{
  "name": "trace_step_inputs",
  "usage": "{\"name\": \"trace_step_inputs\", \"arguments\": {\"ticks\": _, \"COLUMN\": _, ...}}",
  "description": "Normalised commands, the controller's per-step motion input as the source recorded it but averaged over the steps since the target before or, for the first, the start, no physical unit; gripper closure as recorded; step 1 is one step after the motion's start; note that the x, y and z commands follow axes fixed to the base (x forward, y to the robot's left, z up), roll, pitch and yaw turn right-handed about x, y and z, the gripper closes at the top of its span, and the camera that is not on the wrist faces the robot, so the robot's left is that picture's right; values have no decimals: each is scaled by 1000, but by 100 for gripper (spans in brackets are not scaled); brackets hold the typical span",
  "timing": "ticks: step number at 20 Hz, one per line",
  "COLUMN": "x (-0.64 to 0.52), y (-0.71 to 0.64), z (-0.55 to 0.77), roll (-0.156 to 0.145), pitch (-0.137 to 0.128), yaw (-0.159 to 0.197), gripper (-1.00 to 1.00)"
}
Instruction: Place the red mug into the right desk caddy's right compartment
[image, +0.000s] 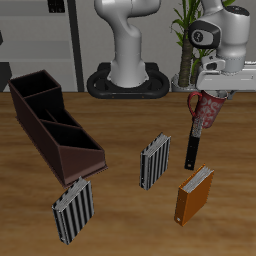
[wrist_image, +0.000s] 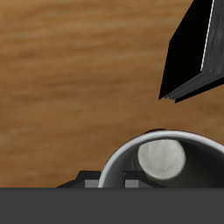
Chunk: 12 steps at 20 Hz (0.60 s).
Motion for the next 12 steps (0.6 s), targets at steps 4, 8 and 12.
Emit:
{"name": "trace_step_inputs", "arguments": {"ticks": 4, "x": -85, "y": -342, "z": 324, "roll": -45, "pitch": -39, "yaw": 3, "gripper": 100}}
{"name": "trace_step_inputs", "arguments": {"ticks": 8, "x": -5, "y": -366, "z": 343, "roll": -79, "pitch": -45, "yaw": -6, "gripper": 100}}
{"name": "trace_step_inputs", "arguments": {"ticks": 12, "x": -17, "y": -258, "z": 305, "roll": -39, "pitch": -43, "yaw": 13, "gripper": 100}}
